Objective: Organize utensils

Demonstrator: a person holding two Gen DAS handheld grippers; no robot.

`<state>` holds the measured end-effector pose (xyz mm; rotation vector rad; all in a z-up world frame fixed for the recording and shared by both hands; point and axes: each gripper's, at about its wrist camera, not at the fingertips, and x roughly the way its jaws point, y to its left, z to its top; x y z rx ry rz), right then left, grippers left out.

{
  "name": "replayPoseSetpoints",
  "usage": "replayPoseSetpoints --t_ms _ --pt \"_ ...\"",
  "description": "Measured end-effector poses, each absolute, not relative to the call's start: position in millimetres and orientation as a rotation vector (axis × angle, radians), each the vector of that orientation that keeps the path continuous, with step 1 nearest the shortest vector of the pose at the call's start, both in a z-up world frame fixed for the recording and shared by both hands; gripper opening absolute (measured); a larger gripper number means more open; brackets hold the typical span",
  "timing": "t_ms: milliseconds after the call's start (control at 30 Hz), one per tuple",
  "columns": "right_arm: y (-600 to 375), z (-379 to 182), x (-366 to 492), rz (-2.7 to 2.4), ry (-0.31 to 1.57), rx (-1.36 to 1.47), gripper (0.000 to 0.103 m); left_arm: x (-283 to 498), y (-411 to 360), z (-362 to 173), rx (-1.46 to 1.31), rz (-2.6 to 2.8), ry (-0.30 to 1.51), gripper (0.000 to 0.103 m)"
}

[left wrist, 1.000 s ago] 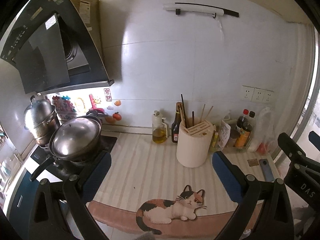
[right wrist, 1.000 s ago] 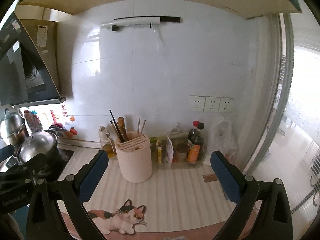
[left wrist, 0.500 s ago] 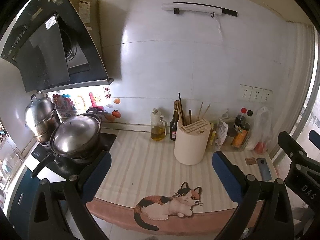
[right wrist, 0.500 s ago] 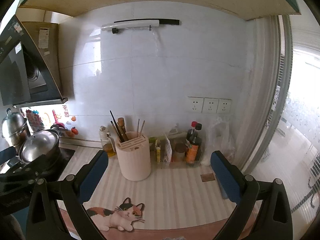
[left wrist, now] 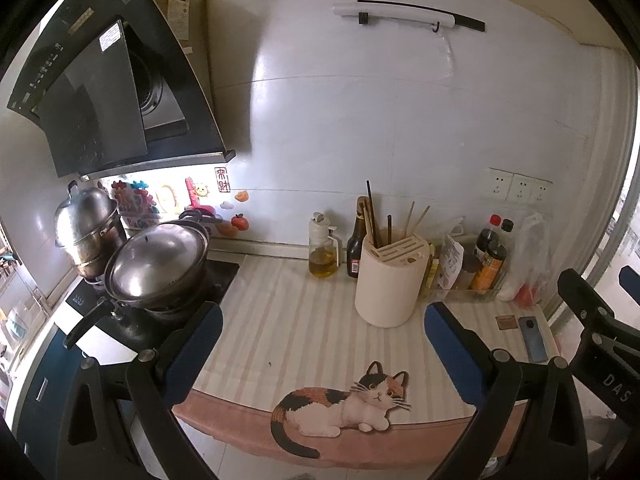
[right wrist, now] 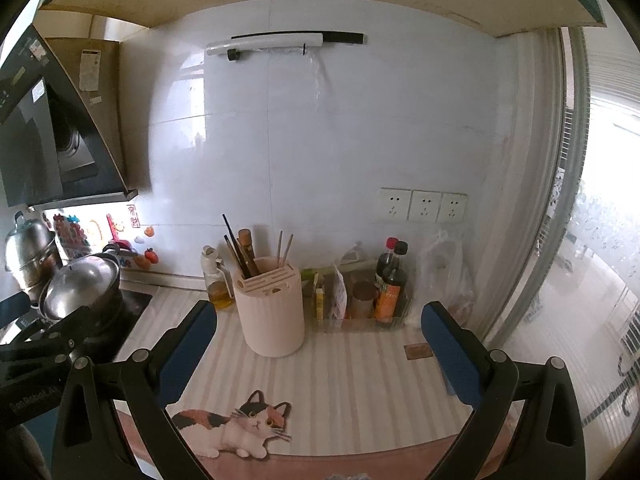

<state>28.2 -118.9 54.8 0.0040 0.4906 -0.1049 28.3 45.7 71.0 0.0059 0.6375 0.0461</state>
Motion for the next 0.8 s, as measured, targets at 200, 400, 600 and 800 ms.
replayPoseSetpoints --t_ms 200,400,600,800 --pt "-118.0 53.0 28.1 -0.098 0.491 0.007 0.103 27.4 46.0 70.8 0.009 0.046 0.633 0.103" --pt "-117.5 52.4 28.4 -0.101 0.49 0.011 0.103 27.2 46.0 71.1 0.011 0.046 0.629 0.103" --pt "-117.2 52.0 29.4 -0.1 0.491 0.01 0.103 29.3 46.7 72.1 0.01 0.041 0.626 0.103" --pt "-118.7 52.5 33.6 -0.111 0.491 0.016 0.103 34.1 45.5 74.3 0.012 0.04 0.625 0.103"
